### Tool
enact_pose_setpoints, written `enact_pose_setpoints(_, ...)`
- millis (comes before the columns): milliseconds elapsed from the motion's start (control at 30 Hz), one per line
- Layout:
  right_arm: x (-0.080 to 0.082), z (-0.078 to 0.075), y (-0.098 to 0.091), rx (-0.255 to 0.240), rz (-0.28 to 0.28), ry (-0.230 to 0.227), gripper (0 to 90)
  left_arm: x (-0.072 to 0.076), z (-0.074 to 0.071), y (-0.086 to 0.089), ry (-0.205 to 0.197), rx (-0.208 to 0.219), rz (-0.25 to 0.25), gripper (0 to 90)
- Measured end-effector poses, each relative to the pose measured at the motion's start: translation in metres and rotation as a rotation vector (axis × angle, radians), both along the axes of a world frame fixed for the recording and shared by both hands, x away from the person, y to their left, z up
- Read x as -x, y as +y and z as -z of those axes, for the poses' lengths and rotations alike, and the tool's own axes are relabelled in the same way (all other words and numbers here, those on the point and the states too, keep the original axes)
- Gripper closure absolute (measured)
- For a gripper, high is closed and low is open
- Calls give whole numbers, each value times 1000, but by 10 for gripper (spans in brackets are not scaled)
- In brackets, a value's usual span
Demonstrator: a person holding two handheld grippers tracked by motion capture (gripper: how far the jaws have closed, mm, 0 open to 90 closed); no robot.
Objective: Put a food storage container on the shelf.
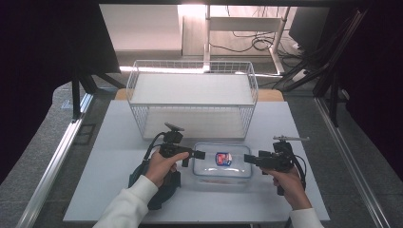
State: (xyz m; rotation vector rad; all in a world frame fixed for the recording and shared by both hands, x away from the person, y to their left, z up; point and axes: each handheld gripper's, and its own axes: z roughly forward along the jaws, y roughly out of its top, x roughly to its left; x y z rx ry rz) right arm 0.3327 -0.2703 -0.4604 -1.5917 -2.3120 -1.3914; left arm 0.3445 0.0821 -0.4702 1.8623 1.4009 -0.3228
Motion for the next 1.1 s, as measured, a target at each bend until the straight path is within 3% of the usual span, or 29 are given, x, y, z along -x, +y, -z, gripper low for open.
enact_pose_setpoints(133, -2, 2, -1, -11, 4, 9, 114, -5, 5, -4, 25, -13, -11, 82)
enact_pose_setpoints(167, -2, 2, -1, -12, 3, 9, 113, -7, 7, -3, 26, -37, 14, 82)
enact_pose_setpoints(200, -2, 2, -1, -11, 3, 9, 114, -7, 9, -5, 38, -29, -6, 81)
enact_pose_setpoints(333, -3, 4, -2, -10, 6, 13, 113, -12, 17, -8, 81, -38, -8, 78)
enact_pose_setpoints(600, -7, 12, -5, -50, 8, 56, 102, -14, 19, -11, 94, -25, -8, 74)
enact_pose_setpoints(967, -10, 22, 0, -91, -6, 109, 98, -19, 22, -19, 155, -36, 37, 92)
enact_pose_setpoints(1100, -13, 29, 2, -125, -15, 160, 93, -20, 23, -23, 168, -48, 64, 90)
